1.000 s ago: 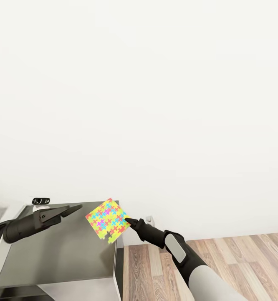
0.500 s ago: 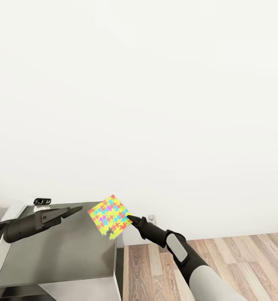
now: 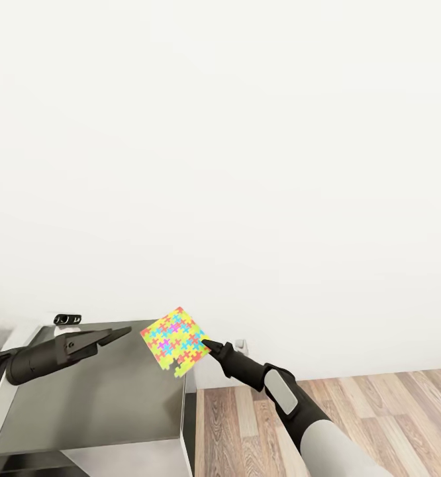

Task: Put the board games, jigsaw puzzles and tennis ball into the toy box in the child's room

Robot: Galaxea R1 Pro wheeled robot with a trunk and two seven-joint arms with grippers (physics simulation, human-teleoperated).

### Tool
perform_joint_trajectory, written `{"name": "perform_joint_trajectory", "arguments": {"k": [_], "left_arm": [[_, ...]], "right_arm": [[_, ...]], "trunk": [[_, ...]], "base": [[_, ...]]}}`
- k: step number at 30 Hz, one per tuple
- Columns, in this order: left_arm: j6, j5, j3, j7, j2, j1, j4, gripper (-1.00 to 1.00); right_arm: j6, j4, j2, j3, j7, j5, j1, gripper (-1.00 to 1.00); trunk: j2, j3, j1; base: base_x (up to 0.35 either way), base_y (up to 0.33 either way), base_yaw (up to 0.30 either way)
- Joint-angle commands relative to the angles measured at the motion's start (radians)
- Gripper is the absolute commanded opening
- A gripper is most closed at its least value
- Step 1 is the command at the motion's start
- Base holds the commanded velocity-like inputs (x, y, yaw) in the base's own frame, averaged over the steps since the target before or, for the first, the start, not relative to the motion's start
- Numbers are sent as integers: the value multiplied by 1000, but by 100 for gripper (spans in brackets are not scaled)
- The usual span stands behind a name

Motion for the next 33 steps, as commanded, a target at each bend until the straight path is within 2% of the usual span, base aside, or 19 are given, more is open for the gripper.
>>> {"name": "perform_joint_trajectory", "arguments": {"k": [1,25,33], "left_arm": [[11,-1,0,-4,0,-1,0,100],[10,0,0,-4,0,-1,0,100],[11,1,0,-4,0,-1,0,100]], "right_arm": [[6,0,0,0,-1,-6,-1,-100],[6,0,0,-1,1,-6,-2,-100],[10,-29,0,-1,7,-5,-2,-100]], "trunk": [[-2,-2,1],[-2,-2,1],[-2,-2,1]], "base": [[0,0,0],[-20,0,0],[-41,0,0]]}}
